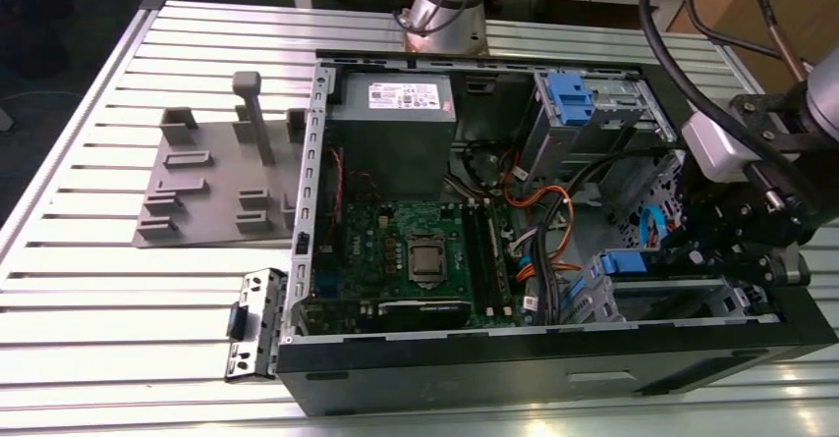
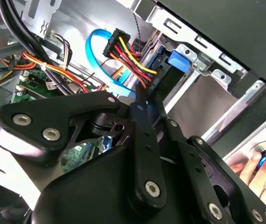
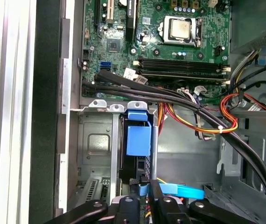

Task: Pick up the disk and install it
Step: 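Insert the second disk wire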

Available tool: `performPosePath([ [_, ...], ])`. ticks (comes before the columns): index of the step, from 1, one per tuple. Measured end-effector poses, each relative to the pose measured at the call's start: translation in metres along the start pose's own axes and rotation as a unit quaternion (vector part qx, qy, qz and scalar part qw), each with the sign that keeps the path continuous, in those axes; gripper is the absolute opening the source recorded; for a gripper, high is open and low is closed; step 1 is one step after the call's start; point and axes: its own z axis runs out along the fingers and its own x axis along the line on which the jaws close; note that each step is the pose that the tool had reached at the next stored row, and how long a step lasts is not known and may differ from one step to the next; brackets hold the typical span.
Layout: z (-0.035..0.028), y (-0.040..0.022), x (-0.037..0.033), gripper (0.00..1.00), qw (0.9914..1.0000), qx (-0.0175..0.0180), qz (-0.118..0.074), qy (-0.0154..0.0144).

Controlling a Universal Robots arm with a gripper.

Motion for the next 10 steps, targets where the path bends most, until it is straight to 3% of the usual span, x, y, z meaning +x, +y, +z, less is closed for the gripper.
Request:
performPosePath([
  [5, -0.0092, 0.0000, -0.0008, 0.23, 1.00000, 0.0000, 0.000, -0.0002],
  [8, -0.0096, 0.0000, -0.0009, 0.23, 1.00000, 0.0000, 0.000, -0.0004],
  [10, -0.0089, 0.0001, -0.0009, 0.15, 1.00000, 0.0000, 0.000, -0.0011],
])
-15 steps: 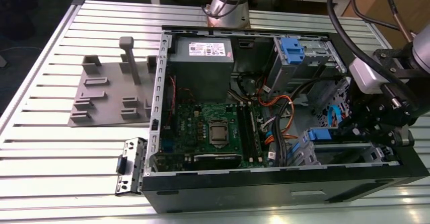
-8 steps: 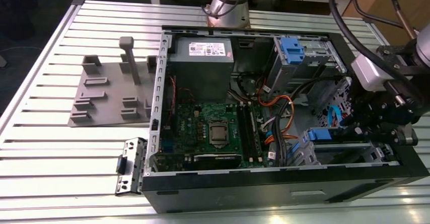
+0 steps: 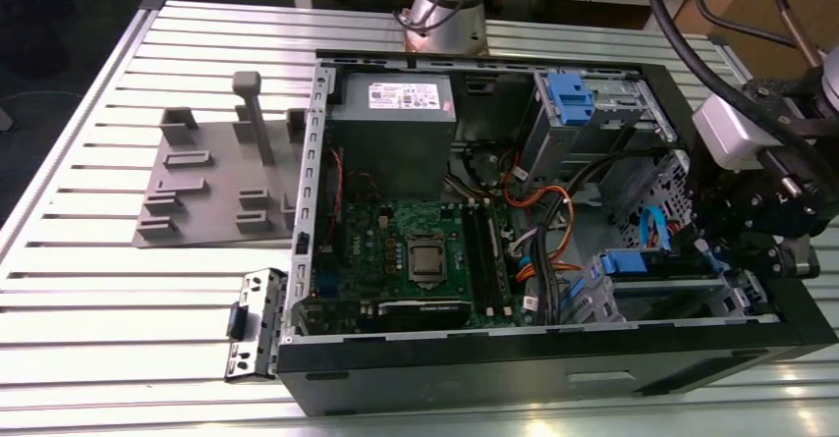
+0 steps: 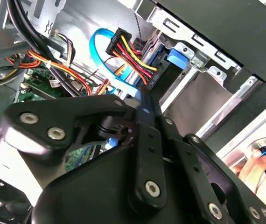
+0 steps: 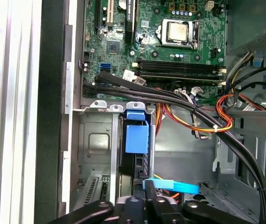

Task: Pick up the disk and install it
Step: 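Insert the second disk wire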

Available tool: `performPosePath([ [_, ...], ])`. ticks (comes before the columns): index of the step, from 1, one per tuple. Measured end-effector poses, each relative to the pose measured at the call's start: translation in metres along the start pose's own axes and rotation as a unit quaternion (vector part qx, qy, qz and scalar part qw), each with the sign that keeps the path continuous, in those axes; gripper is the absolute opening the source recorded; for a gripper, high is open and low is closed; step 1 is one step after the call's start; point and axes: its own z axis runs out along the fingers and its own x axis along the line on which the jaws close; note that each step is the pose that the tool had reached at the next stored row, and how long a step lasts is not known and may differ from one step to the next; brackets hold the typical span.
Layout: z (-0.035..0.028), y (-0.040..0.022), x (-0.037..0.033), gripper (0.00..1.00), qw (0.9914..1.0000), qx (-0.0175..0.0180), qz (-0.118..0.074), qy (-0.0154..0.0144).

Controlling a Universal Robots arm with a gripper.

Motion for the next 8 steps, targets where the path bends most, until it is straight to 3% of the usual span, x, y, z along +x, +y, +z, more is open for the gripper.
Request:
performPosePath([
  [2, 0.0017, 0.0000, 0.0002, 0.10, 1.00000, 0.0000, 0.000, -0.0010],
  [8, 0.0069, 0.0001, 0.0011, 0.10, 1.00000, -0.0010, 0.000, -0.0018],
])
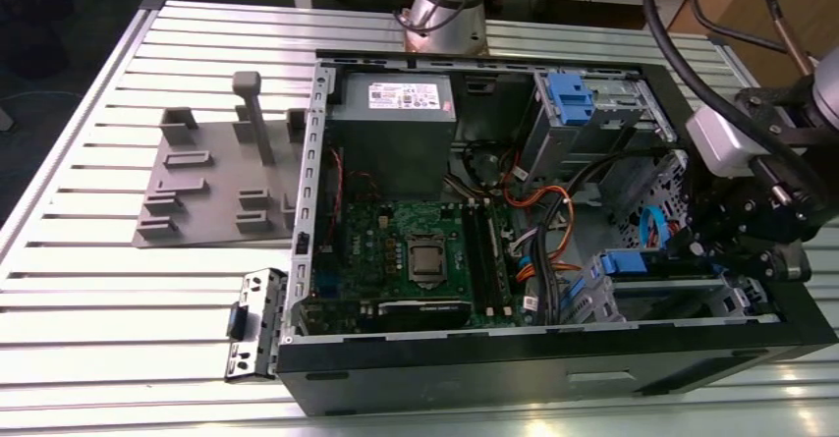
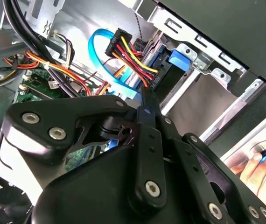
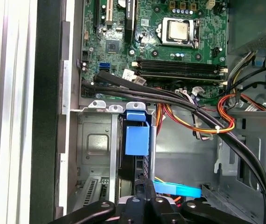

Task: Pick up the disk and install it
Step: 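Insert the second disk wire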

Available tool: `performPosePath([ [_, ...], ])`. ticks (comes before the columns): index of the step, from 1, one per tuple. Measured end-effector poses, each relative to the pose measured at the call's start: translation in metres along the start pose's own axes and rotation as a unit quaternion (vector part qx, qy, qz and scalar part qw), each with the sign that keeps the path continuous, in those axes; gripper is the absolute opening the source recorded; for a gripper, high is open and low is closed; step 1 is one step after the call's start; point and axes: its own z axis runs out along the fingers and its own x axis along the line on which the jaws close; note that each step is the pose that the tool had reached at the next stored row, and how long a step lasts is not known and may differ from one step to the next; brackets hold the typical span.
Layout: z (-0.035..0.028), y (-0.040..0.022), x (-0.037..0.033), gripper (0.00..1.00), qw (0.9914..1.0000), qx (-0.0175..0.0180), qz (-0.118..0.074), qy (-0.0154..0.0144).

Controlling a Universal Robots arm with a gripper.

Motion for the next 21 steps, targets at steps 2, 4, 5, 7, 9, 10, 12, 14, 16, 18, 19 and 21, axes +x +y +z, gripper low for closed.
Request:
performPosePath([
  [2, 0.0013, 0.0000, 0.0004, 0.10, 1.00000, -0.0004, 0.000, -0.0001],
  [4, 0.0024, 0.0000, 0.0009, 0.10, 1.00000, -0.0006, 0.000, -0.0001],
  [5, 0.0027, 0.0000, 0.0012, 0.10, 1.00000, -0.0007, 0.000, -0.0002],
  [7, 0.0029, 0.0000, 0.0013, 0.10, 1.00000, -0.0007, 0.000, -0.0003],
  [9, 0.0002, -0.0004, 0.0011, 0.10, 1.00000, -0.0007, 0.000, -0.0012],
  [10, -0.0029, -0.0008, 0.0009, 0.10, 1.00000, -0.0007, 0.000, -0.0009],
  [12, -0.0054, -0.0033, 0.0008, 0.10, 1.00000, -0.0011, 0.000, -0.0007],
  [14, -0.0062, -0.0072, 0.0009, 0.10, 1.00000, -0.0018, 0.000, -0.0006],
  [16, -0.0093, -0.0098, 0.0007, 0.10, 1.00000, -0.0022, 0.000, -0.0004],
  [18, -0.0153, -0.0106, 0.0002, 0.10, 1.00000, -0.0022, 0.000, -0.0005],
  [19, -0.0190, -0.0108, -0.0001, 0.10, 1.00000, -0.0022, 0.000, -0.0006],
  [21, -0.0273, -0.0112, -0.0008, 0.10, 1.00000, -0.0023, 0.000, -0.0007],
])
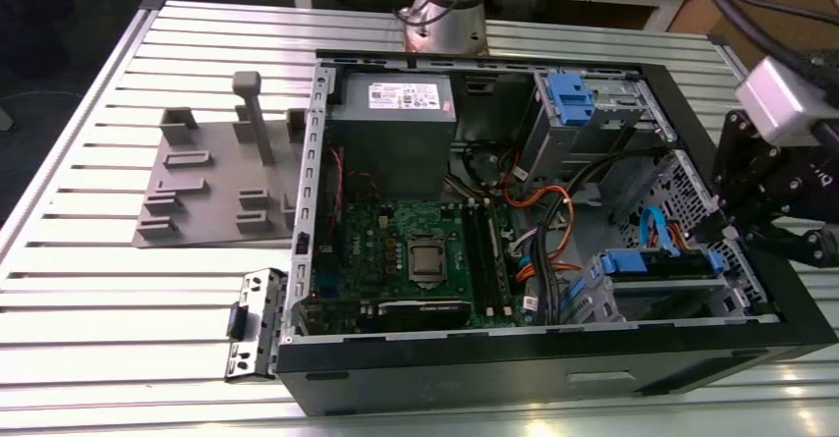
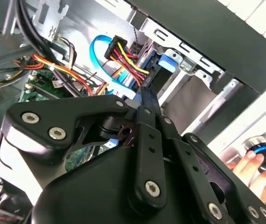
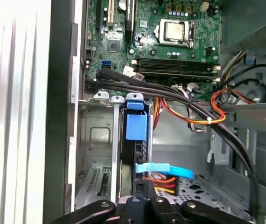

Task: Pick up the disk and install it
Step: 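Insert the second disk wire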

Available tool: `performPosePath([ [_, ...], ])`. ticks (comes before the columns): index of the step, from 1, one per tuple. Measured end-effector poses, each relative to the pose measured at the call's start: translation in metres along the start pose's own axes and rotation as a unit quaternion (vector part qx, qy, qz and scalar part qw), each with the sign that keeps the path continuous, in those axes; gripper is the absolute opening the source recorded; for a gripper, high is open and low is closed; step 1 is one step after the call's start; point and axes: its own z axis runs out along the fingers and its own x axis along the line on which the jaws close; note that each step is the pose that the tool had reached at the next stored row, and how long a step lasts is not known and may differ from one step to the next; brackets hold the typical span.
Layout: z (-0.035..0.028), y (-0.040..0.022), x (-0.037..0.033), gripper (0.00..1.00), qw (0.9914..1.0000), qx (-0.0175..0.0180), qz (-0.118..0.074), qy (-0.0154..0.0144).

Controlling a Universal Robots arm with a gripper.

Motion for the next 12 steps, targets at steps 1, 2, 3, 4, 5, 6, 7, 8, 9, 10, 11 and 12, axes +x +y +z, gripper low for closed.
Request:
performPosePath([
  [1, -0.0042, 0.0000, -0.0004, 0.10, 1.00000, 0.0000, 0.000, 0.0000],
  [2, -0.0078, 0.0000, -0.0007, 0.10, 1.00000, 0.0000, 0.000, 0.0000],
  [3, -0.0108, 0.0000, -0.0010, 0.10, 1.00000, 0.0000, 0.000, -0.0001],
  [4, -0.0126, 0.0000, -0.0011, 0.10, 1.00000, 0.0000, 0.000, -0.0001],
  [5, -0.0136, 0.0000, -0.0012, 0.10, 1.00000, 0.0000, 0.000, -0.0001],
  [6, -0.0136, 0.0000, -0.0012, 0.10, 1.00000, 0.0000, 0.000, -0.0002],
  [7, -0.0136, 0.0000, -0.0012, 0.10, 1.00000, 0.0000, 0.000, -0.0003],
  [8, -0.0137, 0.0000, -0.0012, 0.10, 1.00000, 0.0000, 0.000, -0.0003],
  [9, -0.0137, 0.0000, -0.0012, 0.10, 1.00000, 0.0000, 0.000, -0.0003],
  [10, -0.0138, 0.0000, -0.0013, 0.10, 1.00000, 0.0000, 0.000, -0.0003],
  [11, -0.0138, 0.0000, -0.0012, 0.10, 1.00000, 0.0000, 0.000, -0.0002],
  [12, -0.0138, 0.0000, -0.0012, 0.10, 1.00000, 0.0000, 0.000, -0.0002],
])
